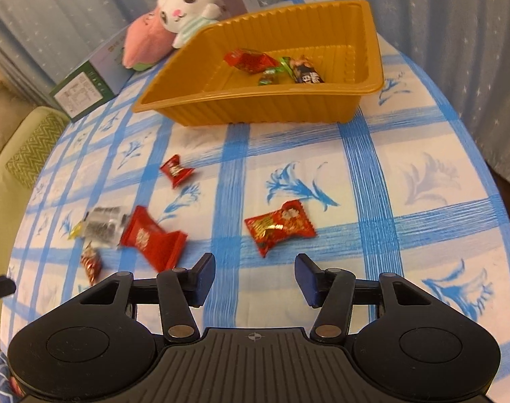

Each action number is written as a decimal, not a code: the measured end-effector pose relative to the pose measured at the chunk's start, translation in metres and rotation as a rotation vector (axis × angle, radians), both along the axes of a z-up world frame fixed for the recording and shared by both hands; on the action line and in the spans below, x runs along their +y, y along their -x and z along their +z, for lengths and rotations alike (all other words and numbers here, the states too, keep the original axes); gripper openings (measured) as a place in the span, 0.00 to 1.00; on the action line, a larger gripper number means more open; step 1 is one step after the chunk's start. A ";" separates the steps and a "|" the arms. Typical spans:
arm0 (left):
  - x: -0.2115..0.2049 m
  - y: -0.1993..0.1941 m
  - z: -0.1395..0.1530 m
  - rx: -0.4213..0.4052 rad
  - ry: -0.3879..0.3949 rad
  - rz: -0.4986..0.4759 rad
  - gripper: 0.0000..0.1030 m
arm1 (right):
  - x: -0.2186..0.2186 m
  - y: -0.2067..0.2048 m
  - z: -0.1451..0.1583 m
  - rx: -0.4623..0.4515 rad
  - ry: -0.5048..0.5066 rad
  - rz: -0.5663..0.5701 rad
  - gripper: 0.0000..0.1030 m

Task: Organize snacks
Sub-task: 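Grasp the red-wrapped candy with the right tool while the left tool reaches the yellow candy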

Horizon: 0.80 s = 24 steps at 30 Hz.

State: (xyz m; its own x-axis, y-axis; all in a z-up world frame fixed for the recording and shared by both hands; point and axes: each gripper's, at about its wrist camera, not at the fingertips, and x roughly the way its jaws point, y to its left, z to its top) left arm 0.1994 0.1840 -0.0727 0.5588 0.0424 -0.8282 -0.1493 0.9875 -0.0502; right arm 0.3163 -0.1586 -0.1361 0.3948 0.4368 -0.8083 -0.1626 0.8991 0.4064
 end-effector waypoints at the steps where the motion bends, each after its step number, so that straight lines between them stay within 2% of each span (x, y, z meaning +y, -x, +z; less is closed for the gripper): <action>1: 0.001 -0.001 -0.001 0.003 0.000 0.005 0.34 | -0.001 -0.004 -0.002 0.007 -0.002 -0.010 0.52; 7: 0.002 -0.007 -0.005 0.015 0.000 0.025 0.34 | 0.004 -0.024 -0.004 -0.010 0.010 -0.010 0.52; 11: 0.003 -0.011 -0.006 0.019 -0.002 0.034 0.34 | 0.016 -0.030 -0.003 -0.047 0.074 0.029 0.50; 13: 0.004 -0.013 -0.007 0.021 -0.001 0.040 0.34 | 0.024 -0.030 -0.004 -0.072 0.132 0.066 0.44; 16: 0.005 -0.015 -0.009 0.023 -0.001 0.049 0.34 | 0.033 -0.023 -0.004 -0.116 0.214 0.118 0.42; 20: 0.006 -0.018 -0.012 0.030 0.002 0.050 0.34 | 0.037 -0.014 -0.006 -0.157 0.262 0.151 0.35; 22: 0.005 -0.021 -0.014 0.033 0.004 0.049 0.34 | 0.039 -0.013 -0.007 -0.174 0.289 0.166 0.24; 24: 0.004 -0.024 -0.015 0.032 0.007 0.048 0.34 | 0.039 -0.013 -0.008 -0.181 0.296 0.178 0.23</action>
State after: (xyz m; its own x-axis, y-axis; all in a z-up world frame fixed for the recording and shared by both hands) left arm 0.2230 0.1882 -0.0880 0.5297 0.0627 -0.8459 -0.1982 0.9788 -0.0516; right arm 0.3291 -0.1194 -0.1438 0.4815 0.2692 -0.8341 -0.3718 0.9245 0.0838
